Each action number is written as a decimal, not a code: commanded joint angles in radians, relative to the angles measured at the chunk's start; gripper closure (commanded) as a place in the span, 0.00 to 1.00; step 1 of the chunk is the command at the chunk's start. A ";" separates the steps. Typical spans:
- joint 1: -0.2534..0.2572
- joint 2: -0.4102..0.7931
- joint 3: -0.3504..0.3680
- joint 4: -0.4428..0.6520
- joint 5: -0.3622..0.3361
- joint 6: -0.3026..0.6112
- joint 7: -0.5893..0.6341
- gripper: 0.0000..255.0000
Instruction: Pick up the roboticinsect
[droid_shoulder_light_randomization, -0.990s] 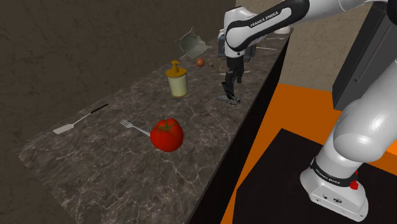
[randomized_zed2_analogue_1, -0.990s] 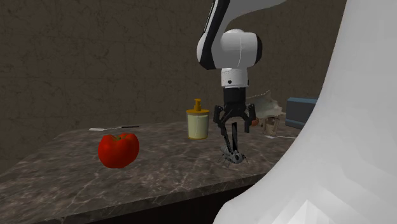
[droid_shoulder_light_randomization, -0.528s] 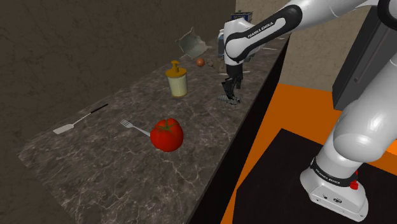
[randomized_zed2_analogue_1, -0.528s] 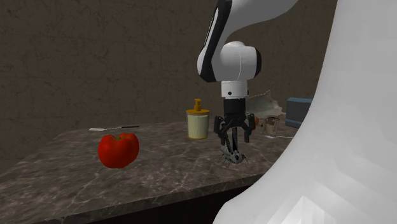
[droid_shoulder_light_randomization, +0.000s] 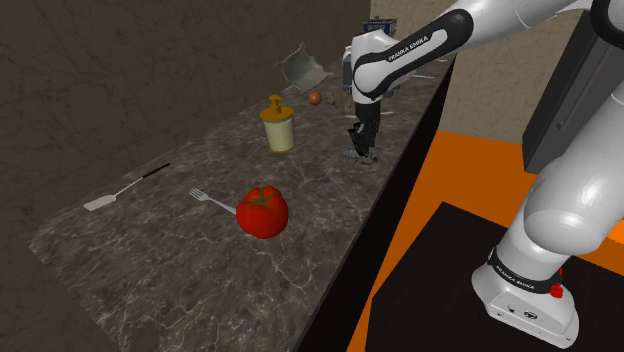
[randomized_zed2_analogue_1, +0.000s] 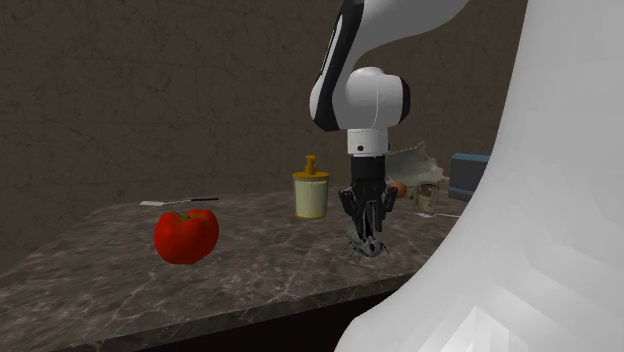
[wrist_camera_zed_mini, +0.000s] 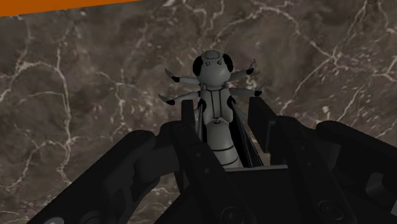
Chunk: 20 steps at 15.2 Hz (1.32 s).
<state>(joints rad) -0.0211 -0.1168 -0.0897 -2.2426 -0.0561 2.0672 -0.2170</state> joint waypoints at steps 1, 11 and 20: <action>0.000 0.000 0.000 0.000 0.000 0.000 0.000 1.00; 0.000 -0.037 0.001 0.069 0.000 -0.106 -0.003 1.00; 0.001 -0.059 0.003 0.143 0.000 -0.203 -0.005 1.00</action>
